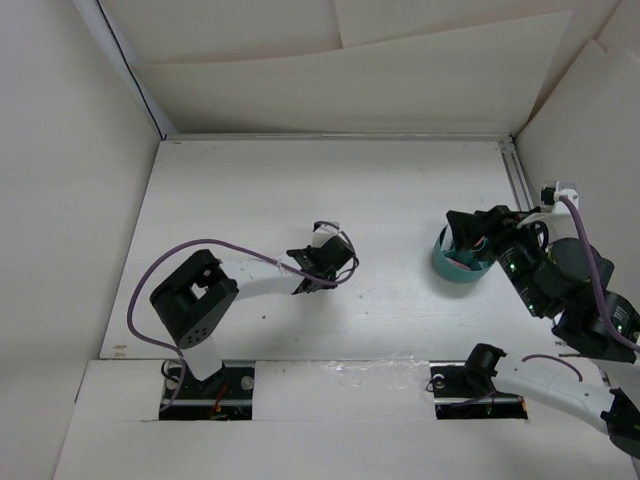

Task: Sort the stationery into containers
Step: Pick up the stationery from the center of the board, then place the stationery in the storage box.

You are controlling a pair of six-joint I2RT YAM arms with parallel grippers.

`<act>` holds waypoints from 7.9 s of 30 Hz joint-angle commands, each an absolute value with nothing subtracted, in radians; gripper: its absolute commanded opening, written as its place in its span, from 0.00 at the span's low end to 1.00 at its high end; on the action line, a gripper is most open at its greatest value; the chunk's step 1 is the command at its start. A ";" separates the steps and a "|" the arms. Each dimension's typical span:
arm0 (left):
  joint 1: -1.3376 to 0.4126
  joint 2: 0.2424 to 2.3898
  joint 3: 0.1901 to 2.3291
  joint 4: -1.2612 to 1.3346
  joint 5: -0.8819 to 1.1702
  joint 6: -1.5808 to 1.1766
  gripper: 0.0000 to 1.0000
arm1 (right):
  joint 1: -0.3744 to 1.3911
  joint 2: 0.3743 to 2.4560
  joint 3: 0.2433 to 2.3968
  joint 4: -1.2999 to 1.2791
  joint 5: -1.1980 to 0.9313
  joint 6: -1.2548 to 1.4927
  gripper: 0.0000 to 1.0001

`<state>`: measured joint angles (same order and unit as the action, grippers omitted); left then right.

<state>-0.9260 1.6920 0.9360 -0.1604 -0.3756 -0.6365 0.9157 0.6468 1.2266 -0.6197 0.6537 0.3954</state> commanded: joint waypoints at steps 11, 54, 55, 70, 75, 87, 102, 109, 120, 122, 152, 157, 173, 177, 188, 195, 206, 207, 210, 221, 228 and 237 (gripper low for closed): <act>-0.936 1.707 0.968 -0.173 -0.391 -0.631 0.45 | 0.910 0.664 1.249 -0.571 0.646 0.383 0.66; -1.034 1.851 1.701 -0.369 0.325 -0.488 0.09 | 0.910 0.603 1.284 -0.784 0.868 0.482 0.66; -1.034 1.888 1.804 -0.402 0.339 -0.479 0.09 | 0.910 0.603 1.284 -0.784 0.868 0.482 0.66; -1.045 2.241 2.272 -0.741 0.298 -0.368 0.12 | 0.910 0.611 1.304 -0.773 0.868 0.482 0.66; -1.045 2.276 2.307 -0.741 0.298 -0.368 0.13 | 0.910 0.592 1.304 -0.773 0.868 0.482 0.66; -1.045 2.277 2.297 -0.704 0.317 -0.368 0.13 | 0.910 0.572 1.256 -0.879 0.983 0.570 0.63; -1.054 1.505 1.269 0.154 0.255 -0.551 0.06 | 0.910 0.555 1.201 -0.802 0.718 0.598 0.71; -1.153 1.405 1.140 0.333 0.161 -0.537 0.06 | 0.910 0.603 1.144 -0.692 0.577 0.607 0.92; -1.154 1.341 1.068 0.403 0.120 -0.519 0.07 | 0.910 0.630 1.151 -0.739 0.614 0.661 0.78; -1.154 1.328 1.048 0.414 0.107 -0.518 0.07 | 0.910 0.630 1.137 -0.739 0.623 0.670 0.78; -1.163 1.338 1.037 0.462 0.137 -0.509 0.08 | 0.910 0.641 1.066 -0.640 0.604 0.690 0.31; -1.163 1.338 1.037 0.471 0.146 -0.509 0.11 | 0.910 0.632 1.057 -0.630 0.604 0.690 0.21; -1.163 1.338 1.046 0.462 0.115 -0.500 0.68 | 0.910 0.614 1.077 -0.698 0.712 0.699 0.12; -1.163 1.319 1.055 0.414 0.075 -0.489 0.81 | 0.910 0.614 1.095 -0.735 0.771 0.699 0.12; -1.163 1.128 0.832 0.296 -0.138 -0.528 0.94 | 0.910 0.641 1.005 -0.784 1.023 0.755 0.13; -1.163 0.959 0.637 0.275 -0.187 -0.584 1.00 | 0.910 0.722 0.921 -0.758 1.163 0.804 0.15; -1.163 0.888 0.557 0.265 -0.196 -0.617 1.00 | 0.743 0.876 0.862 -0.695 1.186 0.825 0.15; -1.163 0.888 0.546 0.265 -0.196 -0.617 1.00 | 0.723 0.887 0.847 -0.678 1.177 0.801 0.15; -1.163 0.910 0.546 0.285 -0.186 -0.617 1.00 | 0.638 0.911 0.836 -0.621 1.154 0.761 0.15; -1.163 0.948 0.537 0.316 -0.167 -0.626 1.00 | 0.529 0.952 0.816 -0.537 1.117 0.753 0.15; -1.163 0.957 0.528 0.327 -0.167 -0.626 1.00 | 0.509 1.002 0.807 -0.558 1.126 0.840 0.15; -1.163 0.976 0.528 0.336 -0.167 -0.626 1.00 | 0.509 1.011 0.767 -0.572 1.147 0.914 0.15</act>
<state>-1.1587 0.9752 0.5331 0.2855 -0.1726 -0.6197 0.5163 1.0161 0.7834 -0.5831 1.1152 0.8570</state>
